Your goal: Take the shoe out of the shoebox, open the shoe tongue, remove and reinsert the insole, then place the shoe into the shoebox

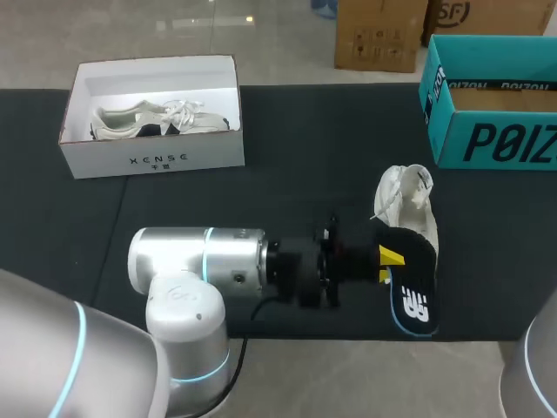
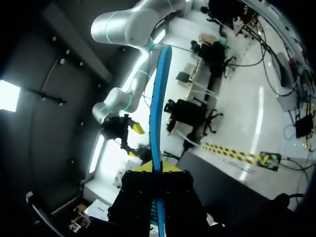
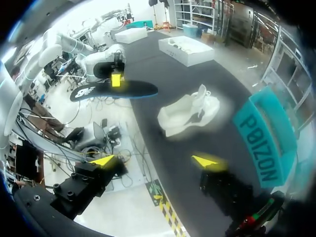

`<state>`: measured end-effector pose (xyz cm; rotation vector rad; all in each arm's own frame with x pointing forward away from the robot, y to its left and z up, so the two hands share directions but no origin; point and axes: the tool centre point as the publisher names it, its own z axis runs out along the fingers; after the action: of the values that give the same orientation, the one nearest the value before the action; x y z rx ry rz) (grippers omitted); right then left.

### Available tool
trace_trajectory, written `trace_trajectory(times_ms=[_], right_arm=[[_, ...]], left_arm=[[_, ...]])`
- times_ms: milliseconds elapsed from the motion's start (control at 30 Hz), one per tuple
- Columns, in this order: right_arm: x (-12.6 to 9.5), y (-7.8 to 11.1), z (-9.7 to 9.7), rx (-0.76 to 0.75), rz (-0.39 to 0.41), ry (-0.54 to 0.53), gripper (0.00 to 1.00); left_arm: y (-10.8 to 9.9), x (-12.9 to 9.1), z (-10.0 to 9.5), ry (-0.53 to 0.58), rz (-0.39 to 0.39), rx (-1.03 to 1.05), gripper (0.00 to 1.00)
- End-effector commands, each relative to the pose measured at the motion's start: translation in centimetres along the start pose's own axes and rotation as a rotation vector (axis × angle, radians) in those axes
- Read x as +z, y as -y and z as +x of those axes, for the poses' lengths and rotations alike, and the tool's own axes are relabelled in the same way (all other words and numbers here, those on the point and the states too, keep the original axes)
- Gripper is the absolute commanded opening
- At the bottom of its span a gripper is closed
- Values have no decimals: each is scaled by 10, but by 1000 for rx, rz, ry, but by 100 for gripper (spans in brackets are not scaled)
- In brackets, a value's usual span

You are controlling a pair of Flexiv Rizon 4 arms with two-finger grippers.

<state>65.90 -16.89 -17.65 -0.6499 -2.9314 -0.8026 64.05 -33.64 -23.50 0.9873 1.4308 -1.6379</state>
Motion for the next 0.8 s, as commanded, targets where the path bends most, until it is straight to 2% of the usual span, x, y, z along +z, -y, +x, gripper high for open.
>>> trace_trajectory(times_ms=[33,333,500,567,700,800], right_arm=[[0,1,1,1,2,2,100],[0,1,1,1,2,2,100],[0,1,1,1,2,2,100],[0,1,1,1,2,2,100],[0,1,1,1,2,2,100],[0,1,1,1,2,2,100]], left_arm=[[-11,-3,4,19,54,-22,0],[-18,10,4,-20,140,-64,0],[-23,15,4,-37,160,-74,0],[-25,15,3,-67,142,-76,0],[-26,5,2,-174,47,-69,0],[-20,-6,-2,-169,-8,-65,0]])
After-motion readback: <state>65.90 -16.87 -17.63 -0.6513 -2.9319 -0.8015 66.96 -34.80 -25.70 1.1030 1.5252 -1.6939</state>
